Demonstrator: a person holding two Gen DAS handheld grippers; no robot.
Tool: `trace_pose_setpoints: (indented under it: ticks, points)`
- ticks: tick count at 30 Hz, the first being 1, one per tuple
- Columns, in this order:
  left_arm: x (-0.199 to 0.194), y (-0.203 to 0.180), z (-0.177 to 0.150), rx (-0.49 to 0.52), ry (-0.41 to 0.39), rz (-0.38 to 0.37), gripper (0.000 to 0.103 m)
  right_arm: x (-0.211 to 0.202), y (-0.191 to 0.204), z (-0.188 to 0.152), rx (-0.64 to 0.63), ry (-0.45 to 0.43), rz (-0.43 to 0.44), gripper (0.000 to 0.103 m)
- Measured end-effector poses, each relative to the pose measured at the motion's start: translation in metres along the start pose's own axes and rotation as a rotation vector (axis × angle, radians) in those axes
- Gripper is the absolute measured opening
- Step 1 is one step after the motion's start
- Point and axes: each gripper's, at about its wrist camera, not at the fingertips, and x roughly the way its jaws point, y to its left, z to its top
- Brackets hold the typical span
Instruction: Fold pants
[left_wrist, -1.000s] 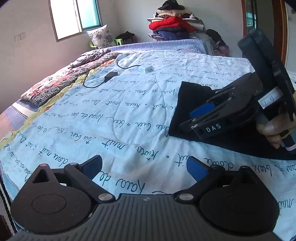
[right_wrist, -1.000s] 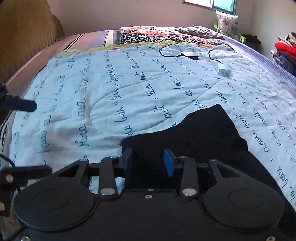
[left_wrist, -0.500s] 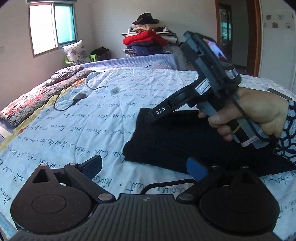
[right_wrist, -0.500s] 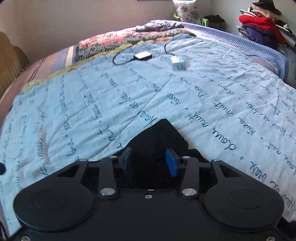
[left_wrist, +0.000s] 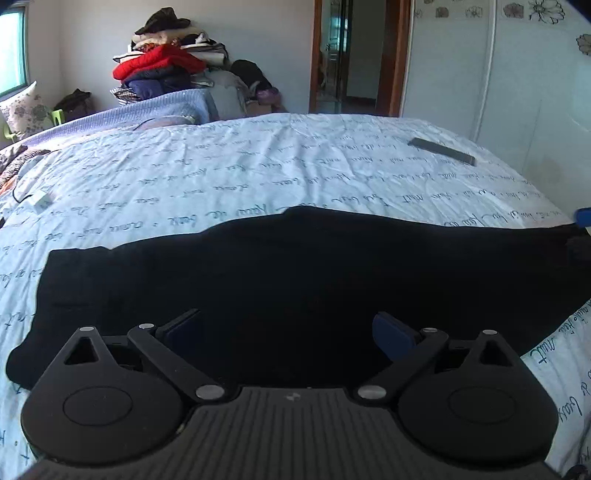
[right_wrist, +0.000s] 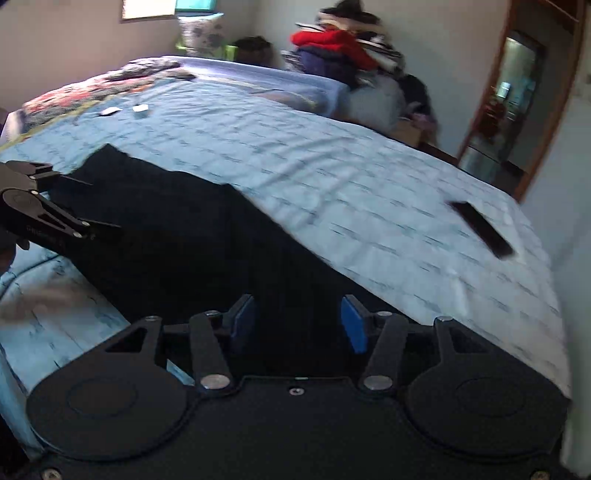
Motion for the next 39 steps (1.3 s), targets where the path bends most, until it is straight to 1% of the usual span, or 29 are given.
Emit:
trace_pose_setpoints:
  ticks: [1,2,3,4,5,6,7,8,9,11,13,14,15,16,18,19,21,22,23,25,28,29,31,33,35,36,37,38,39]
  points:
    - [0.006,-0.010,0.002,0.020,0.002,-0.008,0.099,-0.022,-0.020,-0.006,0.055,-0.024,-0.048,0.055]
    - [0.010,-0.020,0.004,0.040,0.003,-0.017,0.099,-0.043,-0.037,-0.009,0.128,-0.063,-0.073,0.063]
    - [0.015,-0.031,0.007,0.060,0.006,-0.024,0.099,-0.065,-0.056,-0.013,0.219,-0.123,-0.077,0.071]
    - [0.020,-0.043,0.009,0.079,0.011,-0.030,0.099,-0.078,-0.065,-0.015,0.273,-0.167,-0.084,0.085]
    - [0.025,-0.057,0.011,0.098,0.013,-0.034,0.099,-0.084,-0.068,-0.017,0.291,-0.196,-0.100,0.093]
    - [0.029,-0.067,0.013,0.113,0.010,-0.033,0.099,-0.079,-0.062,-0.018,0.260,-0.209,-0.129,0.093]
    - [0.031,-0.081,0.014,0.134,0.001,-0.018,0.100,-0.067,-0.055,-0.021,0.218,-0.202,-0.150,0.093]
    - [0.033,-0.094,0.012,0.163,-0.016,0.009,0.100,-0.046,-0.046,-0.026,0.173,-0.173,-0.146,0.093]
    - [0.036,-0.105,0.011,0.196,-0.028,0.035,0.100,-0.021,-0.039,-0.030,0.152,-0.131,-0.120,0.093]
    - [0.045,-0.123,0.007,0.258,-0.025,0.086,0.100,0.029,-0.032,-0.039,0.145,-0.048,-0.079,0.089]
    - [0.054,-0.133,0.002,0.303,-0.003,0.107,0.099,0.069,-0.035,-0.051,0.172,0.020,-0.060,0.083]
    - [0.056,-0.134,-0.001,0.314,0.008,0.116,0.099,0.087,-0.040,-0.059,0.181,0.061,-0.074,0.082]
    - [0.054,-0.133,-0.002,0.310,0.009,0.122,0.099,0.099,-0.045,-0.067,0.182,0.097,-0.111,0.080]
    - [0.051,-0.132,-0.001,0.299,0.008,0.118,0.098,0.103,-0.052,-0.072,0.192,0.094,-0.146,0.080]
    - [0.044,-0.130,0.005,0.275,0.001,0.087,0.099,0.086,-0.066,-0.077,0.265,0.059,-0.178,0.080]
    - [0.042,-0.133,0.009,0.264,-0.004,0.067,0.099,0.077,-0.069,-0.077,0.289,0.027,-0.186,0.076]
    - [0.040,-0.140,0.016,0.248,-0.008,0.025,0.099,0.062,-0.072,-0.078,0.306,-0.011,-0.148,0.076]
    - [0.041,-0.148,0.020,0.245,-0.013,-0.004,0.099,0.062,-0.071,-0.080,0.293,0.001,-0.127,0.076]
    - [0.043,-0.157,0.023,0.249,-0.012,-0.030,0.099,0.065,-0.070,-0.083,0.278,0.024,-0.125,0.075]
    - [0.050,-0.178,0.028,0.270,-0.012,-0.058,0.099,0.074,-0.071,-0.097,0.241,0.096,-0.165,0.075]
    - [0.057,-0.212,0.029,0.334,-0.027,-0.090,0.099,0.058,-0.082,-0.109,0.265,0.091,-0.137,0.075]
    - [0.060,-0.224,0.028,0.354,-0.029,-0.103,0.099,0.049,-0.089,-0.111,0.285,0.074,-0.145,0.074]
    - [0.065,-0.244,0.028,0.381,-0.032,-0.137,0.099,0.042,-0.107,-0.111,0.310,0.042,-0.203,0.074]
    - [0.071,-0.261,0.029,0.390,-0.026,-0.173,0.099,0.044,-0.129,-0.110,0.348,0.031,-0.266,0.074]
    - [0.078,-0.277,0.028,0.402,-0.013,-0.191,0.099,0.056,-0.152,-0.113,0.399,0.047,-0.265,0.075]
    - [0.082,-0.284,0.027,0.413,-0.008,-0.198,0.099,0.066,-0.163,-0.116,0.424,0.089,-0.261,0.075]
    - [0.086,-0.290,0.025,0.432,0.007,-0.201,0.099,0.071,-0.171,-0.121,0.438,0.119,-0.266,0.072]
    - [0.087,-0.294,0.022,0.447,0.015,-0.198,0.097,0.066,-0.176,-0.123,0.454,0.100,-0.265,0.069]
    - [0.085,-0.296,0.021,0.453,0.001,-0.195,0.098,0.054,-0.178,-0.123,0.481,0.072,-0.299,0.068]
